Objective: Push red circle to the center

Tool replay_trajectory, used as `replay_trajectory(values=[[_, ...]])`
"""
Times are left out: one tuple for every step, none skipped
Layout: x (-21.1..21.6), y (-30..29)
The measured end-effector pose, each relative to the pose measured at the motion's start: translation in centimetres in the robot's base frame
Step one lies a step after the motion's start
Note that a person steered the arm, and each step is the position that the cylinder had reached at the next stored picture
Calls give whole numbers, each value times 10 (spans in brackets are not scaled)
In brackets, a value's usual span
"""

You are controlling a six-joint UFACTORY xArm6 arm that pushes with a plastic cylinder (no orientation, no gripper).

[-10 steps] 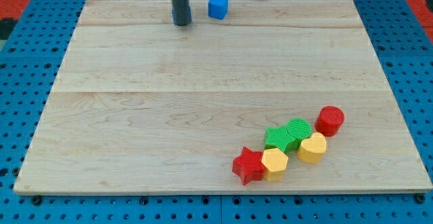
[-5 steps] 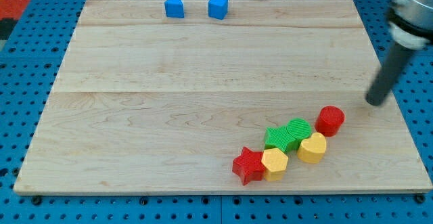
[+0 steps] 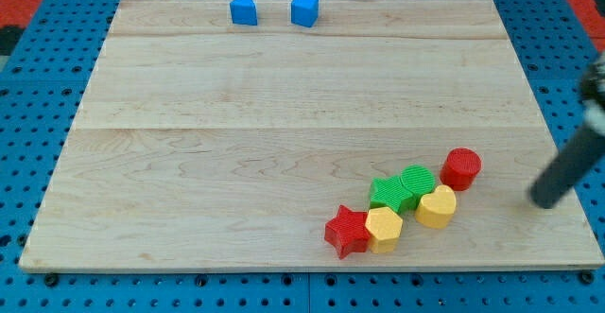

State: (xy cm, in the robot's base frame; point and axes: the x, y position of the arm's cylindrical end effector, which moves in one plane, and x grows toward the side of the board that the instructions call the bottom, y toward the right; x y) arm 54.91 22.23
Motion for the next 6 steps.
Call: replay_trajectory(values=[[-54,-34],[-79,-100],[-43,-91],[-61,-172],[-106,-185],[-141,-184]])
